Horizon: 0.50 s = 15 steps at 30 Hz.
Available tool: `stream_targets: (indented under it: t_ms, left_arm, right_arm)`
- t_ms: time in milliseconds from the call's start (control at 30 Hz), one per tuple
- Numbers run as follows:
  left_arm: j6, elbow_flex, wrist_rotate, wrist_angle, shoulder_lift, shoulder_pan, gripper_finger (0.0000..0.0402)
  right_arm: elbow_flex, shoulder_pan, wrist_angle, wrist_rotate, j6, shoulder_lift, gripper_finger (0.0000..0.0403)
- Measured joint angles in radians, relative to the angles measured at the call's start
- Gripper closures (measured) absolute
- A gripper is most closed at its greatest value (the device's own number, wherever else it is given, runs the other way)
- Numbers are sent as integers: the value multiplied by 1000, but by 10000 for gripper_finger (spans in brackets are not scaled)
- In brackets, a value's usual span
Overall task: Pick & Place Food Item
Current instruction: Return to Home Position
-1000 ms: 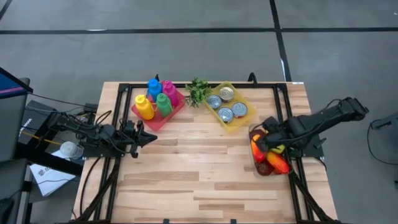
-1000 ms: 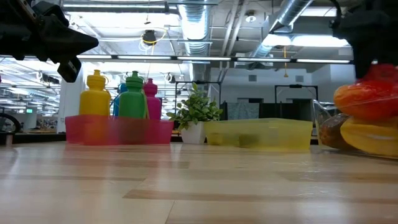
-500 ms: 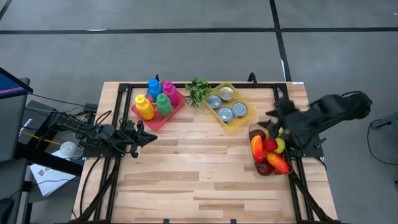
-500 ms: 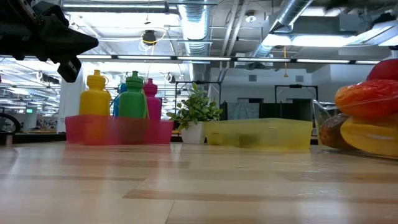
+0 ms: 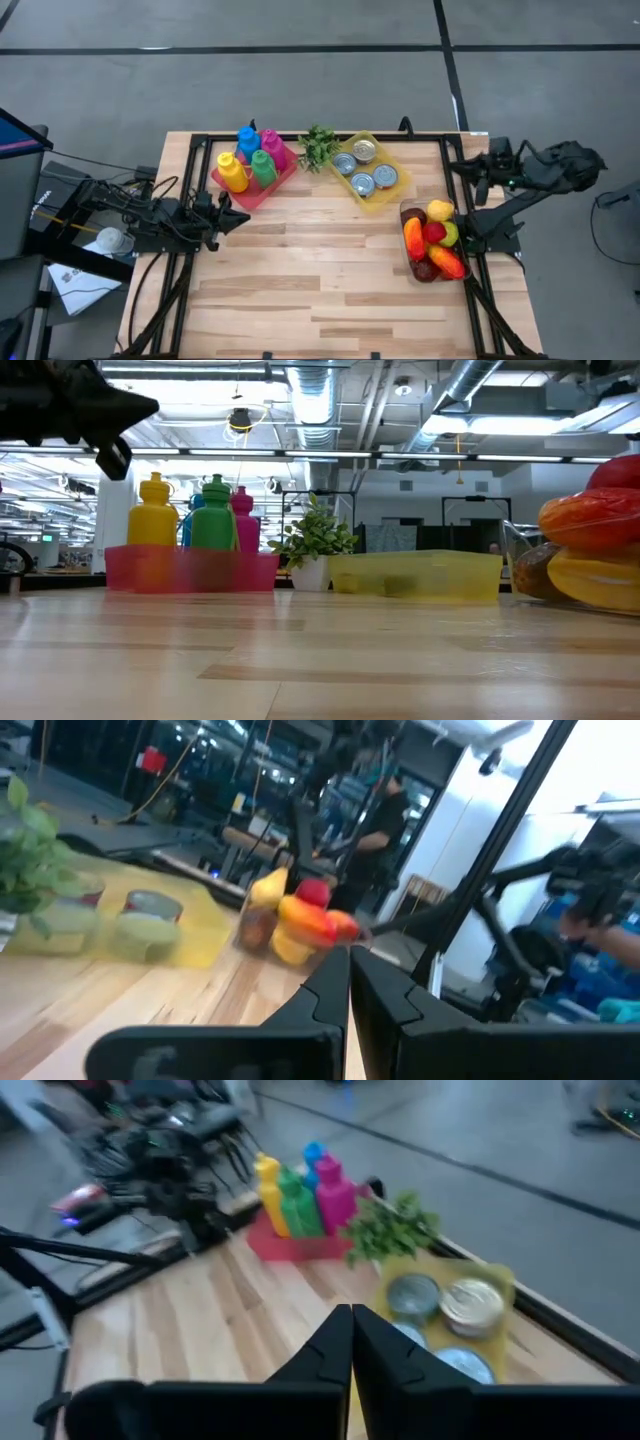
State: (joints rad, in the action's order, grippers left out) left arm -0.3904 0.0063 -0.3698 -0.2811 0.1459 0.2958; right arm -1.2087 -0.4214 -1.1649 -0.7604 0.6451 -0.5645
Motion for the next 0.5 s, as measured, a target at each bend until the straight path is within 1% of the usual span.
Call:
stream_targets:
  t_ms: [167, 233, 333, 400, 467, 500]
  left_arm:
    - [-14, 0, 0, -52, 0, 0, 400]
    - [-50, 0, -20, -71, 0, 0, 400]
    - [-59, 0, -34, -79, 0, 0, 400]
    - [-59, 0, -34, -79, 0, 0, 400]
    - [-59, 0, -34, -80, 0, 0, 400]
    - [-59, 0, -34, -80, 0, 0, 400]
  right_arm:
    - [256, -20, 292, 3, -191, 214, 401]
    - [362, -24, 378, 3, -216, 303, 401]
    - [515, -23, 509, 10, -242, 451, 402]
    - [617, -24, 594, 48, -272, 553, 402]
    - [695, -23, 688, 55, -298, 559, 402]
    - [713, -20, 659, 67, -313, 559, 402]
